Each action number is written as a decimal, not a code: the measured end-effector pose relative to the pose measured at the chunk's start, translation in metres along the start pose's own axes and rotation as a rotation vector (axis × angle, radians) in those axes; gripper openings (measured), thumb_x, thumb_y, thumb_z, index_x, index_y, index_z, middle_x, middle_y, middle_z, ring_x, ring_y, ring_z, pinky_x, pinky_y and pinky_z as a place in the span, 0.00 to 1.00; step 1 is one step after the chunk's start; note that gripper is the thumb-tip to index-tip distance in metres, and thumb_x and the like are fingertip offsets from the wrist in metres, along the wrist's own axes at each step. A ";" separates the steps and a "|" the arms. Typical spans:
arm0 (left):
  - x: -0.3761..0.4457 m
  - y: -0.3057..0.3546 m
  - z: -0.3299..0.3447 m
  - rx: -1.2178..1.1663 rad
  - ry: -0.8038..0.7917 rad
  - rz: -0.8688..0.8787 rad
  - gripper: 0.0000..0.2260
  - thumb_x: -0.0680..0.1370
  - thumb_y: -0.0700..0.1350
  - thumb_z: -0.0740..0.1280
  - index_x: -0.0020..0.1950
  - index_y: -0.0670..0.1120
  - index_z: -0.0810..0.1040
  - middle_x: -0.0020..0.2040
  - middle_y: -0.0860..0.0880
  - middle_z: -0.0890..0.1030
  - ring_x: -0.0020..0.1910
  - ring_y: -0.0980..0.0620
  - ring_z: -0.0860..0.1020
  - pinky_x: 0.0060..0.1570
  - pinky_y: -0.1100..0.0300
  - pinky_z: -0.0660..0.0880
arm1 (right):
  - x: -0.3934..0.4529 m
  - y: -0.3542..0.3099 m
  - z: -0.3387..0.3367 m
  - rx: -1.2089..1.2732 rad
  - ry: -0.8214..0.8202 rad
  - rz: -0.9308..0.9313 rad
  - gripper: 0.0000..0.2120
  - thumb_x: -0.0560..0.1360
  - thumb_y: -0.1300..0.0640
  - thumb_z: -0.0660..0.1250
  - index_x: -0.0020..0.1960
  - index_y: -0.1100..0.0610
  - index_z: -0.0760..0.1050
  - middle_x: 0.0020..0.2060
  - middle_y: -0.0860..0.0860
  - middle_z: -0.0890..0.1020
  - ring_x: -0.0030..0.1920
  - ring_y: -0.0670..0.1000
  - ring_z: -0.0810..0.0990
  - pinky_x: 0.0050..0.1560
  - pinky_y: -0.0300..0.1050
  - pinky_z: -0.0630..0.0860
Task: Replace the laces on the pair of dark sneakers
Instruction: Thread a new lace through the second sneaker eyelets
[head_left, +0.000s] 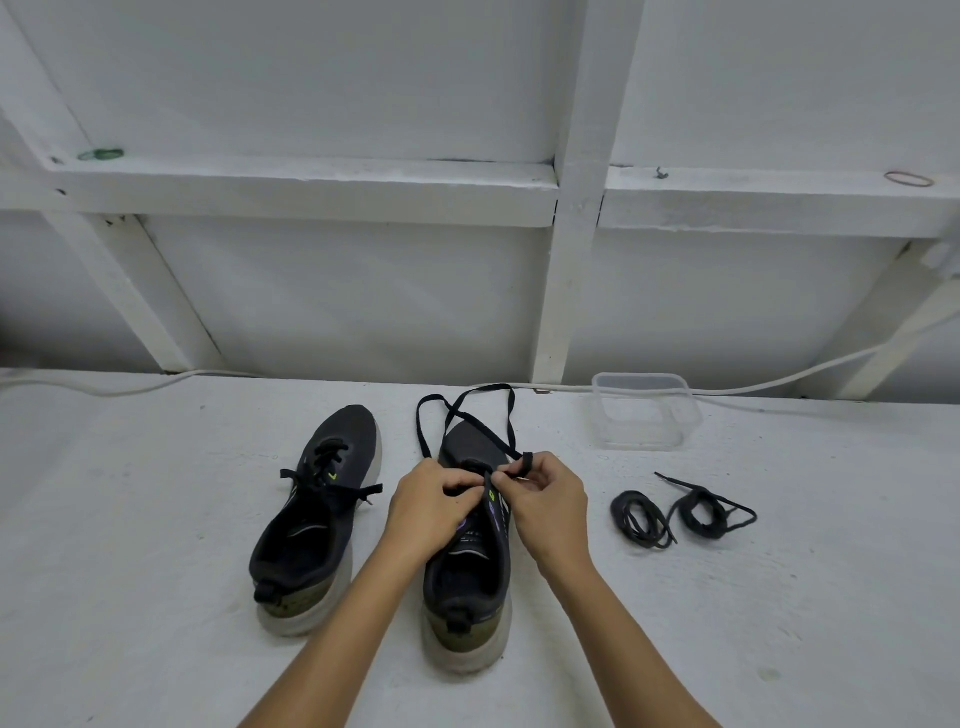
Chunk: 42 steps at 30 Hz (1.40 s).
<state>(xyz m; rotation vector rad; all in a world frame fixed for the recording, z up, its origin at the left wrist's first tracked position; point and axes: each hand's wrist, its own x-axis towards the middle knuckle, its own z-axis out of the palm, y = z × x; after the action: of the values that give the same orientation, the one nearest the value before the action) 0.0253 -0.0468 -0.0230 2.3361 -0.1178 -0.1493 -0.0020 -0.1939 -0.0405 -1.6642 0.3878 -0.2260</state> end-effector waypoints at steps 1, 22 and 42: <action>0.000 0.000 0.002 0.004 0.005 -0.004 0.07 0.77 0.52 0.71 0.54 0.58 0.86 0.45 0.57 0.76 0.37 0.64 0.75 0.40 0.72 0.68 | 0.000 0.000 0.000 -0.027 -0.003 -0.012 0.09 0.72 0.62 0.77 0.39 0.52 0.79 0.39 0.44 0.86 0.41 0.43 0.85 0.47 0.40 0.80; 0.003 0.014 -0.009 -0.319 -0.062 -0.228 0.06 0.74 0.42 0.72 0.39 0.50 0.87 0.40 0.52 0.86 0.45 0.50 0.84 0.49 0.52 0.82 | -0.031 -0.038 -0.013 -0.561 -0.222 -0.163 0.14 0.82 0.48 0.62 0.46 0.52 0.84 0.36 0.47 0.84 0.36 0.43 0.78 0.34 0.32 0.70; -0.008 0.032 -0.017 -0.203 -0.063 -0.074 0.06 0.77 0.44 0.71 0.40 0.50 0.84 0.50 0.53 0.83 0.49 0.53 0.80 0.52 0.52 0.79 | -0.016 -0.033 -0.025 -0.946 -0.070 -0.178 0.11 0.82 0.54 0.59 0.43 0.57 0.73 0.41 0.57 0.81 0.41 0.58 0.75 0.39 0.47 0.62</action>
<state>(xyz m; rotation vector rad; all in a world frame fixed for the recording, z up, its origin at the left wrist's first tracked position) 0.0187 -0.0563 0.0120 2.1349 -0.0446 -0.2597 -0.0223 -0.2076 -0.0030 -2.6352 0.3058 -0.1140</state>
